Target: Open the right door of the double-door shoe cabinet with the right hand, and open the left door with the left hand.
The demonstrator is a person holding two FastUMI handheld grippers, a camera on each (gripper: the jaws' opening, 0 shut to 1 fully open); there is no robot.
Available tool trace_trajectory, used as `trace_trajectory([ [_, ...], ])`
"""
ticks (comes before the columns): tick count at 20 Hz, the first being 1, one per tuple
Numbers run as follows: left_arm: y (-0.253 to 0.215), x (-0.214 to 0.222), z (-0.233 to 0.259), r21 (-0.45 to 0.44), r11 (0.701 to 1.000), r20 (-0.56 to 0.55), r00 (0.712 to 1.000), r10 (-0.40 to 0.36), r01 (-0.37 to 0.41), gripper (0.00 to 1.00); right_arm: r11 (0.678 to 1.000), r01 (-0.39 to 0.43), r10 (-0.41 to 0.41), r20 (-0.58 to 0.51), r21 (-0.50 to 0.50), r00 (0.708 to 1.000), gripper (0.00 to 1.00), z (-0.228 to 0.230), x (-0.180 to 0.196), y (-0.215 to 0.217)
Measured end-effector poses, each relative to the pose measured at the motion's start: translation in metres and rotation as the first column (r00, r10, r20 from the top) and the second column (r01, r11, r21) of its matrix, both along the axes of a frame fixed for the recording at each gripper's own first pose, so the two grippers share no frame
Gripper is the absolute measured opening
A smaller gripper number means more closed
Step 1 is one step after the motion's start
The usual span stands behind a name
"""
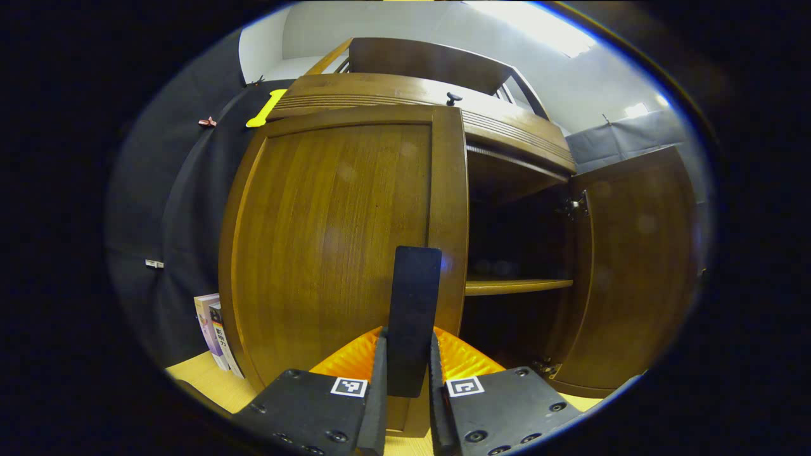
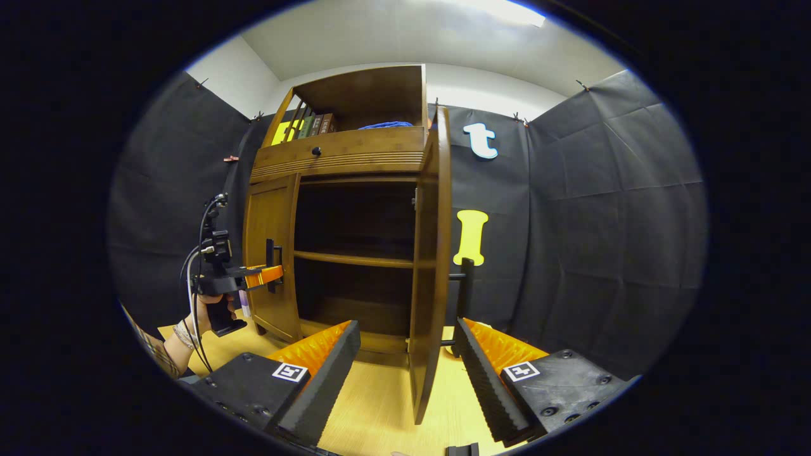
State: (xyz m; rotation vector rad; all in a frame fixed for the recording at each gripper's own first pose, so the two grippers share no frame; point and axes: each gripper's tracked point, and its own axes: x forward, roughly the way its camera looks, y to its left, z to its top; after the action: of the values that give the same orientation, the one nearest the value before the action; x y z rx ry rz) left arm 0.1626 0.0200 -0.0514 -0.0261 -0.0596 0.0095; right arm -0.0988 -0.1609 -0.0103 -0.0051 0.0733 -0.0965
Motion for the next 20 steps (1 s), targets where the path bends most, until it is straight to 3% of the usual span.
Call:
trace_trajectory([
  [15, 0.028, -0.082, 0.006, -0.024, 0.997, -0.041, 0.996, -0.077, 0.076, 0.30, 0.999, -0.046, 0.046, -0.027, -0.004, 0.999, 0.96, -0.007, 0.002, 0.054],
  [20, 0.048, -0.112, 0.009, 0.013, 0.999, -0.041, 0.998, -0.047, 0.047, 0.31, 0.996, -0.088, 0.088, -0.030, 0.003, 0.996, 0.96, -0.008, 0.007, 0.076],
])
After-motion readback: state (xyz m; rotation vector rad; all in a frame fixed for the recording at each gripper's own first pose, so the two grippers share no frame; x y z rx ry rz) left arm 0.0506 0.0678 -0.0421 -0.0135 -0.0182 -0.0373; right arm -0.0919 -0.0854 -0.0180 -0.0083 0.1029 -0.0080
